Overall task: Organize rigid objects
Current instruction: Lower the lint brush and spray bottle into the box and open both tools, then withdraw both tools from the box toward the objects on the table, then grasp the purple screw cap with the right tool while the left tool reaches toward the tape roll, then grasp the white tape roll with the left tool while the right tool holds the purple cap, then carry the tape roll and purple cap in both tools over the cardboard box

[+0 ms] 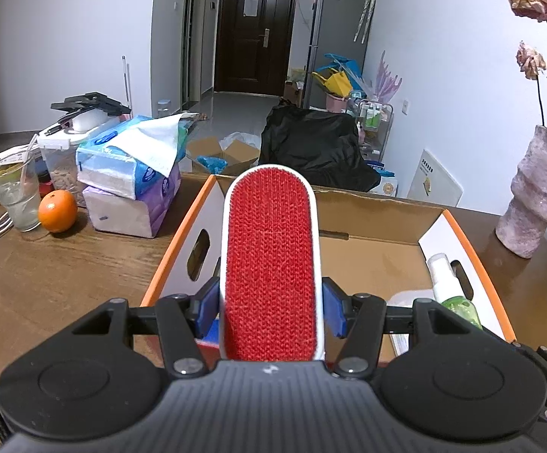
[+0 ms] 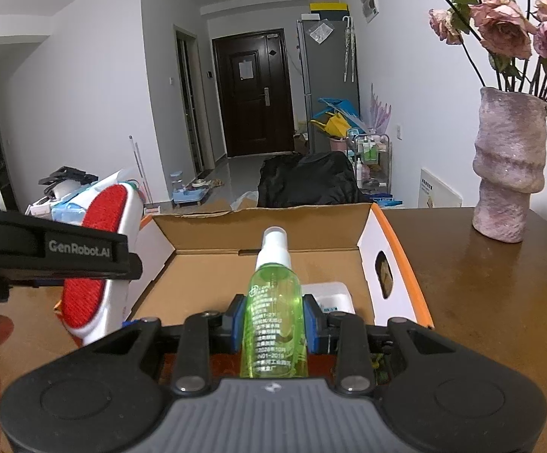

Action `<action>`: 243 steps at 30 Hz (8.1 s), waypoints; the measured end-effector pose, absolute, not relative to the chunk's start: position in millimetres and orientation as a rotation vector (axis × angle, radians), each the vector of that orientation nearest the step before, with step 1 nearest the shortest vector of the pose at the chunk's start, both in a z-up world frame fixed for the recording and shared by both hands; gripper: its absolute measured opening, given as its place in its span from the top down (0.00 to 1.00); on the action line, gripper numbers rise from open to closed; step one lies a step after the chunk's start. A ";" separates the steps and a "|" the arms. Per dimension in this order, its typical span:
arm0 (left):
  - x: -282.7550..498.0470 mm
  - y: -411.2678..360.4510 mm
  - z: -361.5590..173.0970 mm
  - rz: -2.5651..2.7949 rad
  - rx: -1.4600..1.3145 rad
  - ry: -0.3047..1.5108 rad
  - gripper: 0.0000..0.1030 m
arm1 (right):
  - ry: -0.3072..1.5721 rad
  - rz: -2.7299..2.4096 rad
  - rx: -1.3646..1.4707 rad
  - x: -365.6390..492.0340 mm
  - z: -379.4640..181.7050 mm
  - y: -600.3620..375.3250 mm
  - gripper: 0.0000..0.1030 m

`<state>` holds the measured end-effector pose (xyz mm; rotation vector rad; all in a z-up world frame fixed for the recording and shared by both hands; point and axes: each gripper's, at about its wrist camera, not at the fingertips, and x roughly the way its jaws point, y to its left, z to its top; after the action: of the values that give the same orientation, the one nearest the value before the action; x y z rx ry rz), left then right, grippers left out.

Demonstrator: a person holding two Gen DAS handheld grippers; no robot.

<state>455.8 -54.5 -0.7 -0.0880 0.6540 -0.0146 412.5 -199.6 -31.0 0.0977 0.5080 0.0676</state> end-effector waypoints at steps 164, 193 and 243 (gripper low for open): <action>313.2 132.7 -65.3 0.002 0.042 0.701 0.00 | 0.628 0.142 0.068 262.4 -84.4 -79.5 0.48; 313.5 115.9 -86.5 -0.066 0.125 0.772 0.57 | 0.558 0.045 0.053 267.9 -79.5 -125.1 0.48; 361.2 21.3 1.4 -0.076 -0.063 0.563 0.57 | 0.392 0.038 0.079 312.1 -17.9 -180.2 0.48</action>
<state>361.2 21.3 1.4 -0.0630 0.5634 -0.0757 312.1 -180.2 -17.9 0.0792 0.3917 0.0378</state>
